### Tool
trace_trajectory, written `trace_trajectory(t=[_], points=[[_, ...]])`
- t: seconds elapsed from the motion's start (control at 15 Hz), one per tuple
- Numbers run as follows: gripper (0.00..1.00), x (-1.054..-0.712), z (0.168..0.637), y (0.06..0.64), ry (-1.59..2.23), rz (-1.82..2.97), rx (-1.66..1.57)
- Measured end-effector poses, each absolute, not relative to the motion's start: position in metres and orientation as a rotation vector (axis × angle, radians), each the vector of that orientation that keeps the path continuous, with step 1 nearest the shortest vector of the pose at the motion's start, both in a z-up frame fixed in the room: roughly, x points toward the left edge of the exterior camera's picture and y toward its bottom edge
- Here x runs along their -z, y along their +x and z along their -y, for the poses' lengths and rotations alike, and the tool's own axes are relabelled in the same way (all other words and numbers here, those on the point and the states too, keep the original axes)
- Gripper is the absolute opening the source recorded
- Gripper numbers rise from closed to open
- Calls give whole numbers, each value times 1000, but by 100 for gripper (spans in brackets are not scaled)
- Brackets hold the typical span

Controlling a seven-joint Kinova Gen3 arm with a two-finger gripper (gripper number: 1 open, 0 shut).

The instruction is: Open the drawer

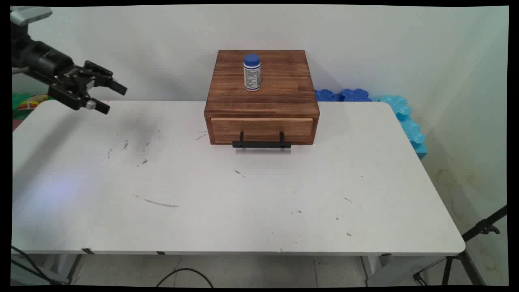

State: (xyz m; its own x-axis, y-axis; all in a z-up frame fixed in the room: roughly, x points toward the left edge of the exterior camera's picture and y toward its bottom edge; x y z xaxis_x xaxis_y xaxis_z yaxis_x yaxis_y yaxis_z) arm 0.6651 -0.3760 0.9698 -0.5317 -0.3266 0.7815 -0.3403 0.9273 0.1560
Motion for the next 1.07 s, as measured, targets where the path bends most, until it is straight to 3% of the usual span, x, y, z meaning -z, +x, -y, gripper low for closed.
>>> trace_trajectory(t=[0.4,0.8,1.07], points=[[100,-991,401,611,525,2178,-36],[100,-1032,437,509,587,2222,-45],[100,-1034,451,449,608,2299,-58]])
